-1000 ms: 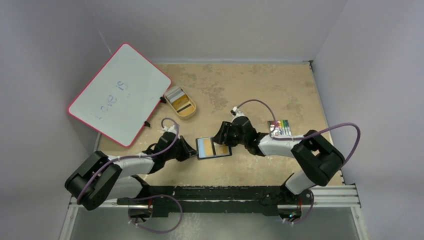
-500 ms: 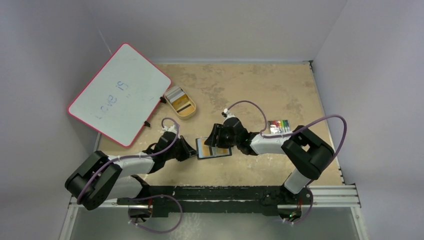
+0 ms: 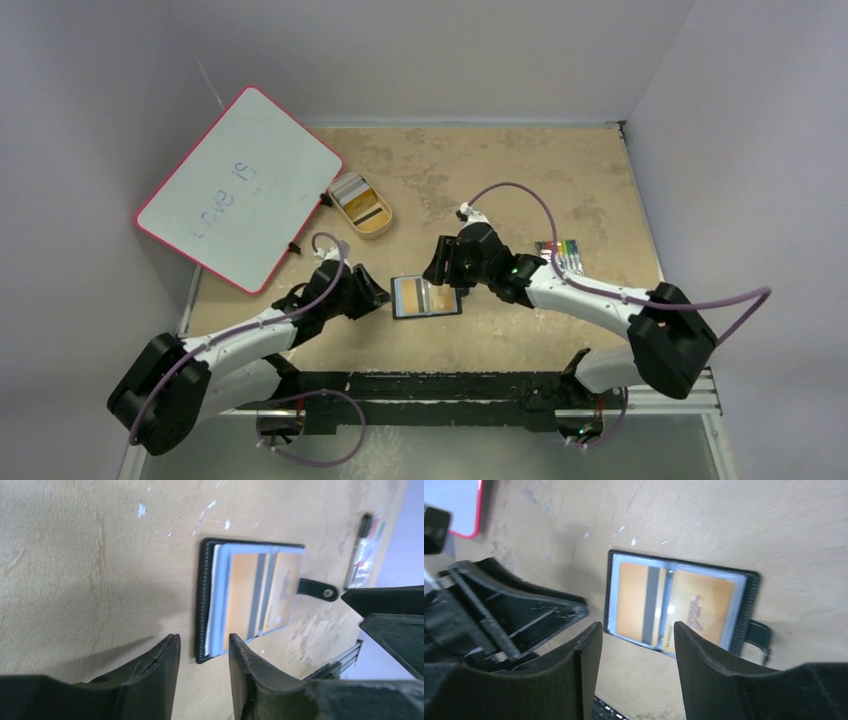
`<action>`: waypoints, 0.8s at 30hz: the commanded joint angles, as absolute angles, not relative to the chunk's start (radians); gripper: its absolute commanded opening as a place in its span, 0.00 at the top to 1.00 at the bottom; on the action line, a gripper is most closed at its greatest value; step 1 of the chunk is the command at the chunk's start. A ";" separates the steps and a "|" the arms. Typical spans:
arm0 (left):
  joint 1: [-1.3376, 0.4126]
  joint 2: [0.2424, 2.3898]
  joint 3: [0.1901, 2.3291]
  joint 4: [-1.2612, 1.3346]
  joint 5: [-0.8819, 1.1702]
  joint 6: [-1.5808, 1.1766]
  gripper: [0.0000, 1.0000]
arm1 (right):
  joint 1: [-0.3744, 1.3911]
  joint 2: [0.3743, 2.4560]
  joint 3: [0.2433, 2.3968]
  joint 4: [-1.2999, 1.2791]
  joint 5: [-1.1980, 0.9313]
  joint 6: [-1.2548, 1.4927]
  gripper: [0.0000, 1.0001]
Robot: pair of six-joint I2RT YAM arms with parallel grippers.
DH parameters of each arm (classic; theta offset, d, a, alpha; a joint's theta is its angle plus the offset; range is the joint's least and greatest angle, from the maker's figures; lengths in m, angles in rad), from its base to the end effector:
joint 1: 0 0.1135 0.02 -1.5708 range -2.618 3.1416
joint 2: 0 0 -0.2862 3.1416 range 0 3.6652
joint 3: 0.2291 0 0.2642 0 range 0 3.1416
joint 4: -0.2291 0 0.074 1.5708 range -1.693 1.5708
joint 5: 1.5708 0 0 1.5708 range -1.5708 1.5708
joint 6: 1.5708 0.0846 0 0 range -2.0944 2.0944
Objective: Put the credit cards into the card holder
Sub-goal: Move the card holder to the center of the board, then close the card holder at the center of the board.
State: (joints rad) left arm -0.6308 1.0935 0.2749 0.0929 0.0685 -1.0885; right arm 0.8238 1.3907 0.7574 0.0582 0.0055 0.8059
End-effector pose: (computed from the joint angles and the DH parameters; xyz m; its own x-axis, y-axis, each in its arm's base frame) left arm 0.1796 -0.1383 0.1157 -0.8065 -0.5055 -0.3067 -0.1827 0.7064 -0.6838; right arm 0.2346 0.2526 0.2049 -0.7830 0.2163 -0.5832 -0.2393 0.7607 0.6033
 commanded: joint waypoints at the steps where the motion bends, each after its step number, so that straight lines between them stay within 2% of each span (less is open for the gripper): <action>1: -0.635 0.996 0.322 0.046 -0.017 -1.096 0.56 | 0.807 1.335 0.797 -0.155 0.159 0.738 0.43; 4: -0.635 0.997 0.308 0.095 -0.011 -1.097 0.51 | 0.782 1.335 0.803 -0.203 0.191 0.717 0.43; 13: -0.635 1.195 0.329 0.217 0.048 -1.078 0.45 | 0.743 1.374 0.793 -0.214 0.196 0.687 0.49; 24: -0.635 1.327 0.378 0.327 0.094 -1.093 0.45 | 0.739 1.450 0.759 -0.138 0.148 0.677 0.66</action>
State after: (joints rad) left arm -0.6308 1.3048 0.3538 0.2813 0.0708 -1.0897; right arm 0.7448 1.4410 0.7734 -0.1795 0.1612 0.6853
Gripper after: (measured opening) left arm 0.554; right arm 0.374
